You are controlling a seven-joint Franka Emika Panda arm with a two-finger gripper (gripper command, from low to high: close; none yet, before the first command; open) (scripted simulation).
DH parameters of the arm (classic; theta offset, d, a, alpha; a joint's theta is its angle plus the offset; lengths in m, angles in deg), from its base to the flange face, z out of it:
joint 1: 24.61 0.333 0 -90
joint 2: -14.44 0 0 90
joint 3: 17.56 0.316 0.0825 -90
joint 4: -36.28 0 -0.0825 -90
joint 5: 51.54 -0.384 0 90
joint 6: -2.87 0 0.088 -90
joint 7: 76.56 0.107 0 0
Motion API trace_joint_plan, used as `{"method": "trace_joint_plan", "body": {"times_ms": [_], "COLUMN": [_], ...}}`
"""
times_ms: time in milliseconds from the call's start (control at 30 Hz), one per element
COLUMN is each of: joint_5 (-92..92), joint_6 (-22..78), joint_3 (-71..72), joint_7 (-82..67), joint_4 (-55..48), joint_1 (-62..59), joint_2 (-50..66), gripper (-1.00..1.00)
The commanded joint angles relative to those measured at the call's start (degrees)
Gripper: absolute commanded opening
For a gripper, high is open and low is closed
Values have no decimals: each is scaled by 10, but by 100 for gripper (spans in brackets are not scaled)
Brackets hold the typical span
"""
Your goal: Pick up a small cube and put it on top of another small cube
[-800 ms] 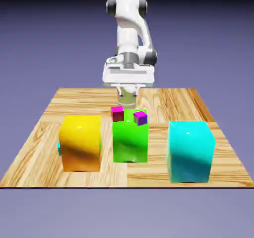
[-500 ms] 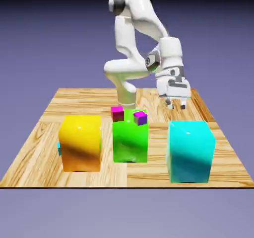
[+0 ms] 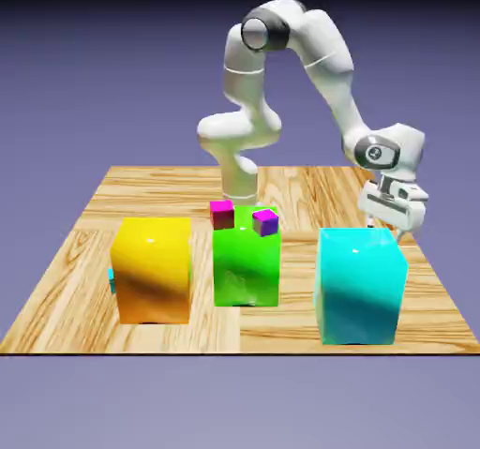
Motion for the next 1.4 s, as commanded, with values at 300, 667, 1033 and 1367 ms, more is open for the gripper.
{"method": "trace_joint_plan", "body": {"times_ms": [300, 667, 1033, 1367], "joint_5": [150, -120, -394, -568], "joint_6": [-36, 56, 186, 283], "joint_3": [-93, -28, -197, -389], "joint_7": [109, -100, -285, -365], "joint_4": [-17, -10, -71, -129], "joint_1": [29, 30, 17, -57], "joint_2": [118, -65, -188, -244], "gripper": [-100, -100, -100, -100]}}
